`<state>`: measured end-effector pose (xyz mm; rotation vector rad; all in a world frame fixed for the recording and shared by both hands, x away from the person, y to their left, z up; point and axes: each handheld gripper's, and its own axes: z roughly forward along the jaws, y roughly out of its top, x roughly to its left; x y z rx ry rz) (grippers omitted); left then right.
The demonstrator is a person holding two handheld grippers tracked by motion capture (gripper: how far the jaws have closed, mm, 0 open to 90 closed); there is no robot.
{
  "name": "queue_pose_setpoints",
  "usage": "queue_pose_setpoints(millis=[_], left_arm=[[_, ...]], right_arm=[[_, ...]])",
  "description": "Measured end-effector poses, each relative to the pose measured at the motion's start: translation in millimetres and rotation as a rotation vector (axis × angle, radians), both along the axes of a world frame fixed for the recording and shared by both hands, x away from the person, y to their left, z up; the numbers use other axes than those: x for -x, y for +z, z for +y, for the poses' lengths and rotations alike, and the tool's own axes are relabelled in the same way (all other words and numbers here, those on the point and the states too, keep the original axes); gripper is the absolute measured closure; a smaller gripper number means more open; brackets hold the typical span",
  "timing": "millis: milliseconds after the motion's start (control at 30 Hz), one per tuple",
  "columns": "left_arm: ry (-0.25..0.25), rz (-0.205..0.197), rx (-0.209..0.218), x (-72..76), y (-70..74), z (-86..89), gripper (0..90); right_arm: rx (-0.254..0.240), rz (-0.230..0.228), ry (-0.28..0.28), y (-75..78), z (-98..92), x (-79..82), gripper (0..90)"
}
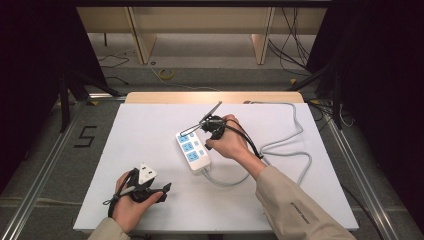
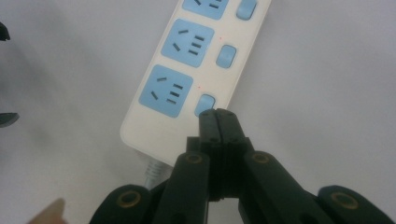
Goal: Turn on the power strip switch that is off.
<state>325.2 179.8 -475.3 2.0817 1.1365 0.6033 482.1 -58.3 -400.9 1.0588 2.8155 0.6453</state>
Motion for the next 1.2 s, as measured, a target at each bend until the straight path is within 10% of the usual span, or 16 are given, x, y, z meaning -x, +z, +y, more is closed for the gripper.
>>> queue_pose_setpoints(millis=[1200], left_arm=[[-0.002, -0.002, 0.006, -0.2, 0.4, -0.2, 24.2]], right_arm=[[0.017, -0.004, -0.037, -1.9, 14.8, -21.1, 90.0]])
